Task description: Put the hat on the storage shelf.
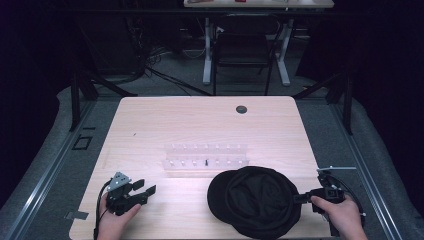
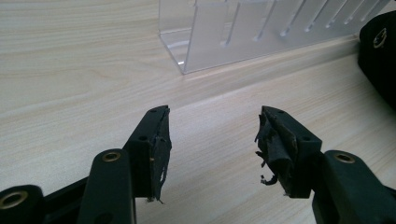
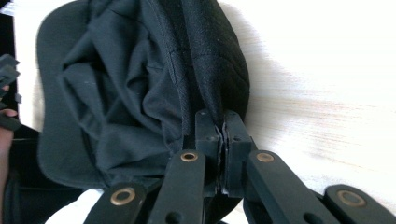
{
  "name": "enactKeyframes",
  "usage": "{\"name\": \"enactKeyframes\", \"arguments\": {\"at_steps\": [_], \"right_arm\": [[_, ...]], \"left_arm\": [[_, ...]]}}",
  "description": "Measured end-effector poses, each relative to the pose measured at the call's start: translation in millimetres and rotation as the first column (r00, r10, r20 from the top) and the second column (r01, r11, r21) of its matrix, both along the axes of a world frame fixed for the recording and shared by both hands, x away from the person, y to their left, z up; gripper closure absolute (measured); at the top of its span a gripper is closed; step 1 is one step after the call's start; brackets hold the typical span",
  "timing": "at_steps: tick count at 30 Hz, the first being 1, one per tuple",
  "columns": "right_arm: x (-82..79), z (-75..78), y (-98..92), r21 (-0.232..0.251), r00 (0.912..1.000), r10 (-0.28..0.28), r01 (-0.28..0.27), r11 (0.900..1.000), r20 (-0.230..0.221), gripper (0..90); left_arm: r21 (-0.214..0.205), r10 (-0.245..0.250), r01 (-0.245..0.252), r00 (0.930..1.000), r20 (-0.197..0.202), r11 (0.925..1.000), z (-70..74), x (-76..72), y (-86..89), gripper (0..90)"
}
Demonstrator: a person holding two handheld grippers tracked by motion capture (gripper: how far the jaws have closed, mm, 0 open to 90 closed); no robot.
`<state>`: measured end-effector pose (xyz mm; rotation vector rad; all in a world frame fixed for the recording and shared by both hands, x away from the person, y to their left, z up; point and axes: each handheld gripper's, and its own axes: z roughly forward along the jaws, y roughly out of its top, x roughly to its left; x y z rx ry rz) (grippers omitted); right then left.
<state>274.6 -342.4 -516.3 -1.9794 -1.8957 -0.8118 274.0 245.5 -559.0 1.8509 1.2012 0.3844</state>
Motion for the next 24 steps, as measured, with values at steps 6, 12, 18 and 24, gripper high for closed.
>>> {"name": "enactKeyframes", "arguments": {"at_steps": [6, 12, 18, 24], "right_arm": [[-2.8, 10.7, -1.3, 0.124, 0.9997, -0.015, 0.012, 0.9923, 0.018, 87.6], [-4.4, 19.1, -1.7, 0.167, 0.9995, -0.010, 0.005, 0.9859, 0.029, 87.7], [-4.1, 26.2, 0.3, 0.224, 0.9992, -0.007, -0.002, 0.9746, 0.039, 87.7], [-3.9, 31.0, 6.0, 0.314, 0.9973, -0.059, 0.042, 0.9484, 0.044, 87.7]], "left_arm": [[0.001, -0.002, 0.002, 1.0000, -0.001, 1.0000, -0.2, 0.0, -0.3, 44.0], [0.001, -0.003, 0.003, 1.0000, -0.002, 1.0000, -0.2, 0.1, -0.5, 43.9], [0.001, 0.000, 0.000, 1.0000, 0.001, 1.0000, -0.6, 0.2, -0.8, 43.9], [0.000, 0.000, 0.000, 1.0000, 0.001, 1.0000, -0.5, 0.1, -0.8, 43.9]]}}
